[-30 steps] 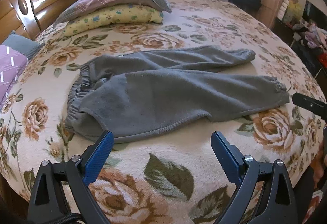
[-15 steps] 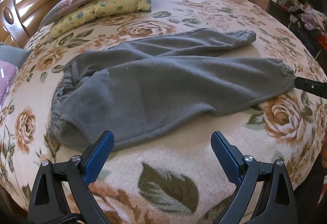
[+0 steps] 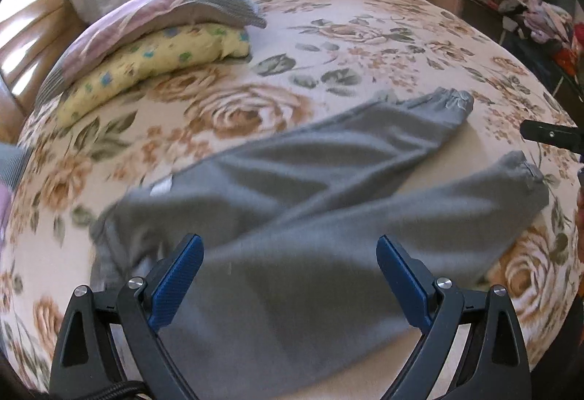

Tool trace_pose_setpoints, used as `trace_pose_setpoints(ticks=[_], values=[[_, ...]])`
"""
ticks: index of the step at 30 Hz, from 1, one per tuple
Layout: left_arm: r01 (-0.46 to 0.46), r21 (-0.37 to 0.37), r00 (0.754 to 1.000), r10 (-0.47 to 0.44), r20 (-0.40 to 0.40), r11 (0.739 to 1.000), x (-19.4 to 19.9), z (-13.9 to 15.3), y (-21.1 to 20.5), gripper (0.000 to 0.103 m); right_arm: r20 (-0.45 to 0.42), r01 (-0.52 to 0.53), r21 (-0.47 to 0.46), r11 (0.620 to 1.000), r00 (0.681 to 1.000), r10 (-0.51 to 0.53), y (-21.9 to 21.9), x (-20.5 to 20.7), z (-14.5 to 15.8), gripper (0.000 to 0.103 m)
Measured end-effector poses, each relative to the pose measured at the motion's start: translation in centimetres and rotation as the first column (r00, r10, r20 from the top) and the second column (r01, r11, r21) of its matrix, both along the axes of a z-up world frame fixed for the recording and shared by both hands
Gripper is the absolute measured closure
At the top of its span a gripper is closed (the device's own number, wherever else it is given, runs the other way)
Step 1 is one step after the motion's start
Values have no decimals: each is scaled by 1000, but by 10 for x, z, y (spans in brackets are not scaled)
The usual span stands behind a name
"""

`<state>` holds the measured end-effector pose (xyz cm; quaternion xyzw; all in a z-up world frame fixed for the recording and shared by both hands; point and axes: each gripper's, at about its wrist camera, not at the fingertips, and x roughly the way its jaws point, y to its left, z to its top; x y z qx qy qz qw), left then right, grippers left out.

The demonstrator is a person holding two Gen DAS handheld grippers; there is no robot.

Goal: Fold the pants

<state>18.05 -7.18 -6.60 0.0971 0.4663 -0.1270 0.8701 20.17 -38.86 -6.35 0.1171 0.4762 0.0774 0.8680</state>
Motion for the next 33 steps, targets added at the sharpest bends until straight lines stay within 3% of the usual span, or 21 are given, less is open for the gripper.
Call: trace_pose_setpoints(ticks=[8, 13, 26, 30, 33], values=[[114, 61, 994, -114, -2, 992, 64, -8, -23, 7, -25, -54, -54, 997, 998, 52, -10, 63, -13, 1], [152, 59, 988, -150, -33, 987, 99, -19, -32, 7, -49, -77, -88, 993, 996, 73, -13, 97, -22, 4], [236, 58, 968, -229, -105, 970, 140, -45, -41, 7, -105, -159, -130, 979, 984, 146, -9, 146, -45, 5], [276, 22, 946, -268, -184, 961, 155, -62, -36, 7, -172, -182, -109, 977, 972, 162, -10, 161, -64, 21], [310, 42, 927, -292, -235, 950, 162, -75, -41, 7, -218, -210, -87, 974, 958, 187, -7, 168, -76, 30]])
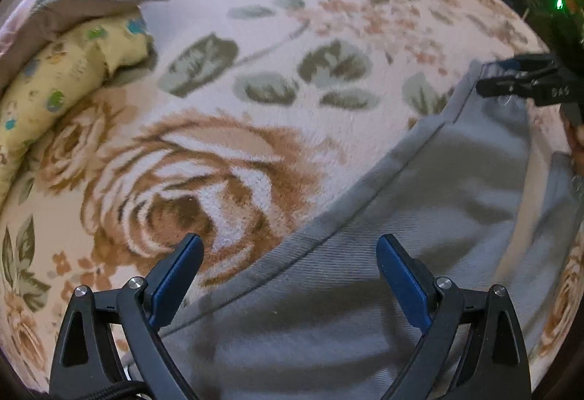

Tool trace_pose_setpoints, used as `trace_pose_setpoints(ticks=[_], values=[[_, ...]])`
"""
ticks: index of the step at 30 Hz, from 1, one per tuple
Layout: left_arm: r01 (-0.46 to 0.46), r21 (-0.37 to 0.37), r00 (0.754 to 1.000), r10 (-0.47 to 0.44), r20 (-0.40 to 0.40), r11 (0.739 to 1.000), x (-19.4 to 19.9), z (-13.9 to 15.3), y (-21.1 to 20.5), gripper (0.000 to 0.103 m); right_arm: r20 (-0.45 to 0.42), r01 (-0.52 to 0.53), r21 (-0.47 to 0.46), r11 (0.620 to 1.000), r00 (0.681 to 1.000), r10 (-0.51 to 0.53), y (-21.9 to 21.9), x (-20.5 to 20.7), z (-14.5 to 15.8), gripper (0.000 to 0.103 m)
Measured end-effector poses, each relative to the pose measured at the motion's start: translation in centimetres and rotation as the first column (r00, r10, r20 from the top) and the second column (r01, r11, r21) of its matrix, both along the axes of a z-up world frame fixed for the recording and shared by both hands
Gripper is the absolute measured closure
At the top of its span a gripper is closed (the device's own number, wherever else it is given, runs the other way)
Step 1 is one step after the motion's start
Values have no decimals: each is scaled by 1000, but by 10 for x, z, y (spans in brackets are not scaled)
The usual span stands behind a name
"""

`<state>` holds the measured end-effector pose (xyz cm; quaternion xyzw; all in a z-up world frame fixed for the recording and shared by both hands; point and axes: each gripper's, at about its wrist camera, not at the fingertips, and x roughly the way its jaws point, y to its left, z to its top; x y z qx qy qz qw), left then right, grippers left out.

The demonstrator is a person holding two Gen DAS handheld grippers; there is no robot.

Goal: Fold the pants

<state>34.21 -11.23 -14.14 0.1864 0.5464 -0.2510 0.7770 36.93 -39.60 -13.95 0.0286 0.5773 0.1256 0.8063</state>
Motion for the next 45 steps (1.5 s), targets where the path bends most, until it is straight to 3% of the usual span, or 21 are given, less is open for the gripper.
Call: trace_pose_setpoints(ticks=[2, 4, 6, 7, 8, 9, 17, 24, 34, 45], values=[[15, 10, 1000, -15, -24, 1000, 2, -7, -3, 8, 5, -25, -13, 1000, 1000, 25, 4, -1, -2, 33], [18, -23, 999, -20, -48, 1000, 3, -6, -2, 19, 28, -36, -25, 999, 999, 37, 6, -3, 1, 66], [30, -59, 998, -33, -61, 998, 2, 0, -3, 57, 55, -20, -21, 1000, 998, 21, 0, -5, 8, 79], [32, -70, 997, -37, -68, 997, 1, 4, -4, 68, 77, -12, 0, 1000, 997, 12, -4, -6, 13, 87], [33, -73, 996, -39, -76, 997, 1, 6, -5, 89, 94, -4, 14, 1000, 996, 3, -8, -8, 18, 88], [33, -68, 996, -39, -80, 997, -1, 9, -6, 93, 105, 2, 21, 1000, 994, -4, -10, -8, 22, 89], [76, -122, 996, -81, -40, 990, -42, 44, 5, 97, 252, -53, 103, 993, 967, 26, -17, -43, 65, 95], [98, -142, 994, -103, -28, 985, -56, 56, 9, 99, 292, -94, 104, 990, 955, 60, -23, -84, 85, 95], [127, -185, 992, -125, 21, 975, -120, 83, 17, 99, 333, -109, 154, 982, 941, 52, -42, -144, 93, 95], [76, -240, 997, -78, 1, 968, -174, 77, 20, 99, 312, -89, 158, 983, 949, 36, -49, -198, 76, 95]])
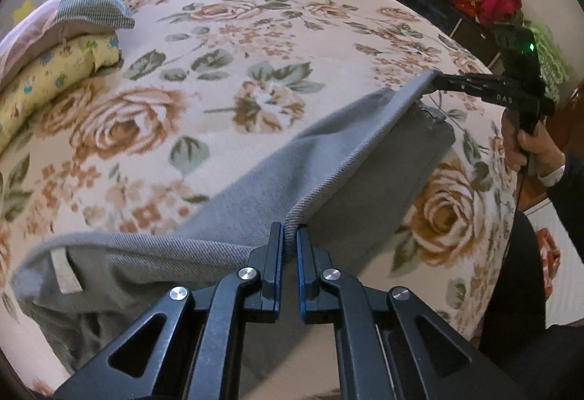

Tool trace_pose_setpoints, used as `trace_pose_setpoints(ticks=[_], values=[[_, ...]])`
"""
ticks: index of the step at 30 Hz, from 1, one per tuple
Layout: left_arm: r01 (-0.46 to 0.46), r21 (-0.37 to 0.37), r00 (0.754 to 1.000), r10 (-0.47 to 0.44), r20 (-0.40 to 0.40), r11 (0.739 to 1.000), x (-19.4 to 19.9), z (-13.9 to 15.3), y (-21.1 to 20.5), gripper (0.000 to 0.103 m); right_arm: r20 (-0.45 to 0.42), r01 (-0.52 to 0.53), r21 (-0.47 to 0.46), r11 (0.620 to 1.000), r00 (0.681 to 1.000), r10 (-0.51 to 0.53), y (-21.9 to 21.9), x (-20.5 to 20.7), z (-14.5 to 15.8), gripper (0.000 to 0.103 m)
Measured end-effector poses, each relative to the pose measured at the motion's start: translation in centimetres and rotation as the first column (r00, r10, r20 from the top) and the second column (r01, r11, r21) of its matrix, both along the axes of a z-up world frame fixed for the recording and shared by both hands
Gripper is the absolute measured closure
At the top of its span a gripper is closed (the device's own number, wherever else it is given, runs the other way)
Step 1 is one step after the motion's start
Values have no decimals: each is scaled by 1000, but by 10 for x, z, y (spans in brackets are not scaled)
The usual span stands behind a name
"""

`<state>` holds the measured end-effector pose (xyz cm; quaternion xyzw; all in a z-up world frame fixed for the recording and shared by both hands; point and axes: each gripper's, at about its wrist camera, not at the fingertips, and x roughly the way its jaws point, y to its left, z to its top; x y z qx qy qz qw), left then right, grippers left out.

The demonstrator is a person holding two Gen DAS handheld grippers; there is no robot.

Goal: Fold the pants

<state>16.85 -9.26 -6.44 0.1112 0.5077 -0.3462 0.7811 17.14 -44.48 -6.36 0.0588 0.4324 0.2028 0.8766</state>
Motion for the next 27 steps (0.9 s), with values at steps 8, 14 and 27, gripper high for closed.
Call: trace_pose_setpoints(ticks=[8, 14, 27], values=[[-32, -32, 999, 32, -4, 999, -28, 0, -3, 99, -14, 11, -73, 997, 1000, -12, -4, -35, -6, 95], [-63, -45, 998, 63, 0, 997, -37, -2, -1, 99, 6, 132, -52, 990, 991, -132, -43, -55, 1, 102], [-83, -39, 996, 82, -24, 996, -41, -11, 0, 98, -115, 170, 166, 971, 982, -152, -2, -49, -19, 36]])
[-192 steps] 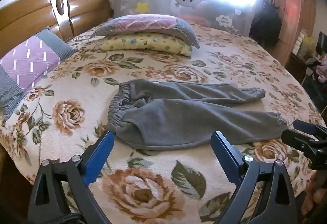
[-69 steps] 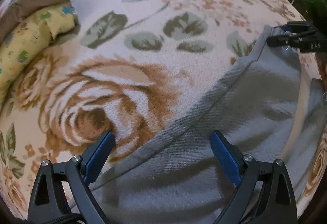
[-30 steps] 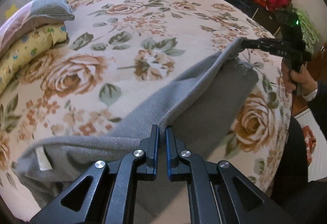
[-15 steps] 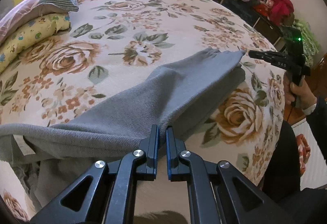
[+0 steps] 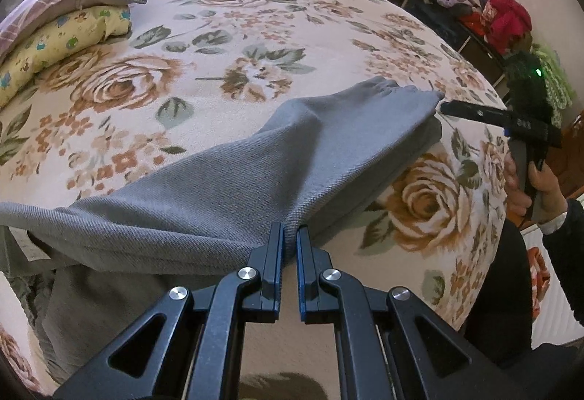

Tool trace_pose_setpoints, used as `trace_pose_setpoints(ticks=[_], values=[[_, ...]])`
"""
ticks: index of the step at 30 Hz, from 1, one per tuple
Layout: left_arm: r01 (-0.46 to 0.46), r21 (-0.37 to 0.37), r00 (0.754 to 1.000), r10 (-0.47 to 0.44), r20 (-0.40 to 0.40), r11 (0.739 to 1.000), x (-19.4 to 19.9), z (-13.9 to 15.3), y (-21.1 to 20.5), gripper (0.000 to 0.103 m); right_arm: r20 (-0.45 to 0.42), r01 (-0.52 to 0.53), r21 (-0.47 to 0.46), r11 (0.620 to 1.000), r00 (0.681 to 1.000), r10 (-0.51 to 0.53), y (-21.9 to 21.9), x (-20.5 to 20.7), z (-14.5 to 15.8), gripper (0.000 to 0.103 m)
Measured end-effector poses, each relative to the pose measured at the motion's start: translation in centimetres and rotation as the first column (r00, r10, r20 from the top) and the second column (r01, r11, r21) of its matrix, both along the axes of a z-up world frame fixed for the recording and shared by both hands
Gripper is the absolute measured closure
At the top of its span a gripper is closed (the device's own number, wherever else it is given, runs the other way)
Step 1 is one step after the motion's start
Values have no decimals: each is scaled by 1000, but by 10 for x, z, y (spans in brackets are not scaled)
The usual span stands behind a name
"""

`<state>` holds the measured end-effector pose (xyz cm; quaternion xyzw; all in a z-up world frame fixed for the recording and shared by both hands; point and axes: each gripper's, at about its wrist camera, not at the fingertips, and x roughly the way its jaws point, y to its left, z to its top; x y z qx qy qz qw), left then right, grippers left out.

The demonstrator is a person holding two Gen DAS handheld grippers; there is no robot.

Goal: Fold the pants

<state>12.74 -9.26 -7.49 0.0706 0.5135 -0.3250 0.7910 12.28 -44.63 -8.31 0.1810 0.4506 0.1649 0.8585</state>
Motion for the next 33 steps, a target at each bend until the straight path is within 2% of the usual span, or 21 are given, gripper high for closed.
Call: trace_pose_setpoints(ticks=[2, 5, 6, 7, 8, 12, 15, 18, 23, 24, 26, 27, 30, 33], values=[[4, 9, 1000, -4, 4, 1000, -1, 0, -1, 98, -27, 28, 24, 999, 999, -27, 2, 9, -8, 36], [6, 24, 1000, -6, 10, 1000, -2, -1, -3, 98, -56, 74, 145, 987, 996, -66, -5, 20, -18, 38], [8, 29, 1000, -8, 14, 1000, -2, 0, -4, 98, -56, 91, 181, 979, 995, -82, -8, 22, -19, 55], [10, 30, 1000, -10, 18, 1000, -2, 1, -5, 98, -55, 104, 203, 974, 994, -95, -10, 23, -18, 85], [11, 27, 1000, -11, 21, 1000, -2, 3, -5, 98, -54, 118, 189, 975, 992, -110, -10, 23, -15, 90], [7, 11, 998, -8, 62, 1000, -3, 20, -6, 98, 23, 99, 90, 991, 995, -101, 0, 10, 12, 91], [19, -7, 998, -19, 66, 1000, -5, 22, -8, 98, 75, 103, 53, 993, 991, -107, -1, -7, 29, 91], [30, 26, 999, -31, 42, 999, -3, 2, -16, 98, 32, 111, 19, 994, 993, -111, -3, -10, 17, 91], [-14, 28, 1000, 14, -15, 1000, 6, -29, -15, 95, -134, 144, -21, 989, 980, -145, -4, -5, -31, 88], [-31, 14, 999, 31, -26, 999, 8, -30, -12, 91, -153, 149, -32, 988, 976, -152, -2, -7, -33, 84], [-57, -27, 998, 56, -38, 998, 7, -25, -3, 91, -143, 152, -57, 987, 977, -159, 0, -14, -26, 81], [-62, -41, 998, 61, -34, 997, 5, -20, 1, 91, -127, 157, -80, 984, 978, -166, 0, -18, -21, 75], [-75, -43, 997, 76, 11, 996, -4, -5, 13, 89, -42, 174, -145, 974, 982, -182, 5, -33, 6, 48], [-107, -64, 994, 109, 29, 992, -15, 5, 33, 84, 13, 137, -157, 978, 991, -136, 21, -39, 24, 47]])
